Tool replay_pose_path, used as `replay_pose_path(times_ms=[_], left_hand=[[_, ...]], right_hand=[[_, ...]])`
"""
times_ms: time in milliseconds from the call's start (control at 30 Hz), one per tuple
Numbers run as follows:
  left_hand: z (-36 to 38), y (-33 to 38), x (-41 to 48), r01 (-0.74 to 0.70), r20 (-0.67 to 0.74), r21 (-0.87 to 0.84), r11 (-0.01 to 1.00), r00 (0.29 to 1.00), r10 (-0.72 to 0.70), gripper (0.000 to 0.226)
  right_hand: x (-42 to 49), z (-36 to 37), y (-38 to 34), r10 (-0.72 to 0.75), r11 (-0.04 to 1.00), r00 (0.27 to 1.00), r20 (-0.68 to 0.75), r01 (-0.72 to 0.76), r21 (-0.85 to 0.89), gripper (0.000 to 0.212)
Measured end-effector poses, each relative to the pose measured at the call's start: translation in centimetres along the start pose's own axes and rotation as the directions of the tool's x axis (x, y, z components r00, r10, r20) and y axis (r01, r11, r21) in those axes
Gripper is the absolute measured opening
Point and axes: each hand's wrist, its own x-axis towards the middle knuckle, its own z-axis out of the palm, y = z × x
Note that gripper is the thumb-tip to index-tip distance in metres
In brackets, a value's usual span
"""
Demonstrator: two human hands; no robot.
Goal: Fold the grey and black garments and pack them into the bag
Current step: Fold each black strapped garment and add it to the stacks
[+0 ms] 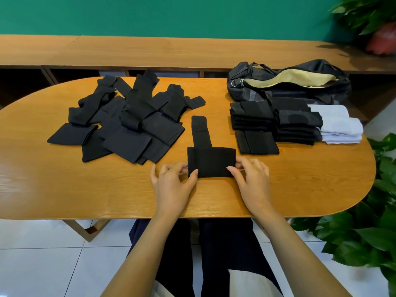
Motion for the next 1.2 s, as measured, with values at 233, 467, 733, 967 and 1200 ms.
replay_pose_path(times_ms=[233, 467, 733, 967, 1200], left_hand=[[0.12, -0.20, -0.16, 0.049, -0.065, 0.025, 0.999, 0.997, -0.047, 0.015], [0.15, -0.25, -0.18, 0.084, -0.062, 0.037, 0.996, 0.995, -0.082, 0.026], [0.04, -0.47, -0.09, -0.147, 0.065, 0.102, 0.984, 0.988, 0.141, 0.020], [-0.53, 0.05, 0.01, -0.257, 0.256, 0.100, 0.961, 0.940, 0.225, 0.046], [-0.46, -0.05, -0.02, -0.221, 0.225, 0.079, 0.972, 0.954, 0.199, 0.033]], right_hand=[[0.04, 0.14, -0.03, -0.030, 0.999, 0.997, -0.067, 0.029, -0.023, 0.038], [0.04, 0.15, -0.17, -0.085, 0.986, 0.996, -0.028, 0.080, -0.144, 0.040], [-0.13, 0.40, -0.05, -0.192, 0.960, 0.981, 0.018, 0.191, -0.205, 0.026], [-0.25, 0.66, -0.01, -0.182, 0.954, 0.979, 0.092, 0.199, -0.225, 0.040], [-0.29, 0.60, 0.24, -0.186, 0.961, 0.974, 0.128, 0.208, -0.185, 0.045]])
